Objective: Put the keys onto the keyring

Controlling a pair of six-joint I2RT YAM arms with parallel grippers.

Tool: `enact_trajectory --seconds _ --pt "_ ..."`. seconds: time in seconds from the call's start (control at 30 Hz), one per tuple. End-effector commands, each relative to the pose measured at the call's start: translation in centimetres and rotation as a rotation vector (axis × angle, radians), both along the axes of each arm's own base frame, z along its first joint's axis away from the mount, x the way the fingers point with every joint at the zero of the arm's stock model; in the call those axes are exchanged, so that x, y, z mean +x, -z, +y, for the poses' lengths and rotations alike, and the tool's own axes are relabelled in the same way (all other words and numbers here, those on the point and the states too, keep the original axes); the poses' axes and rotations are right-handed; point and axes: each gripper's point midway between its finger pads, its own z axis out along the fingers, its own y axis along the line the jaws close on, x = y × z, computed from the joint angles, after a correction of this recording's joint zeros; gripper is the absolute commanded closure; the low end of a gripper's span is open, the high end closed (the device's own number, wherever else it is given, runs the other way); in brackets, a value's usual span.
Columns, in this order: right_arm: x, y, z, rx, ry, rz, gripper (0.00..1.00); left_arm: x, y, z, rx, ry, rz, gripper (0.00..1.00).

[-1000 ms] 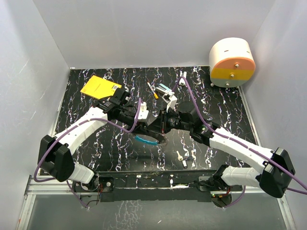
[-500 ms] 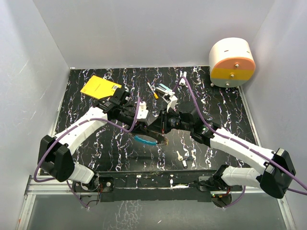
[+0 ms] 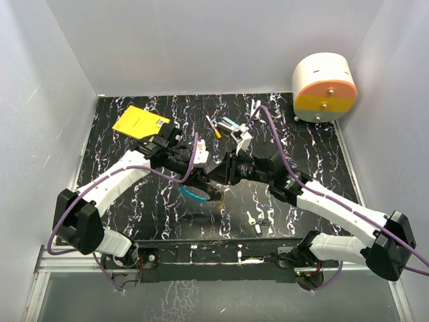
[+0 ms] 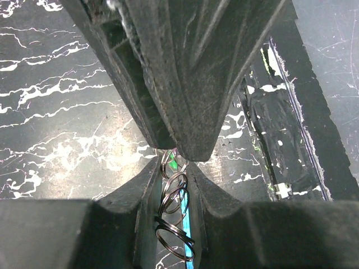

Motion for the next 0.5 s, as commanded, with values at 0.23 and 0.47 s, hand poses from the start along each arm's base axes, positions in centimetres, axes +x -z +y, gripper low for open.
enact_trajectory --seconds 0.23,0.47 --pt "1.1 -2.6 -1.0 0.042 0.081 -0.082 0.77 -1.1 -2.1 0.4 -0.071 0.001 -0.003 1.00" --pt "1.6 -2.2 -3.1 -0.002 0.184 -0.091 0.77 0.0 -3.1 0.5 -0.106 -0.060 0.040 1.00"
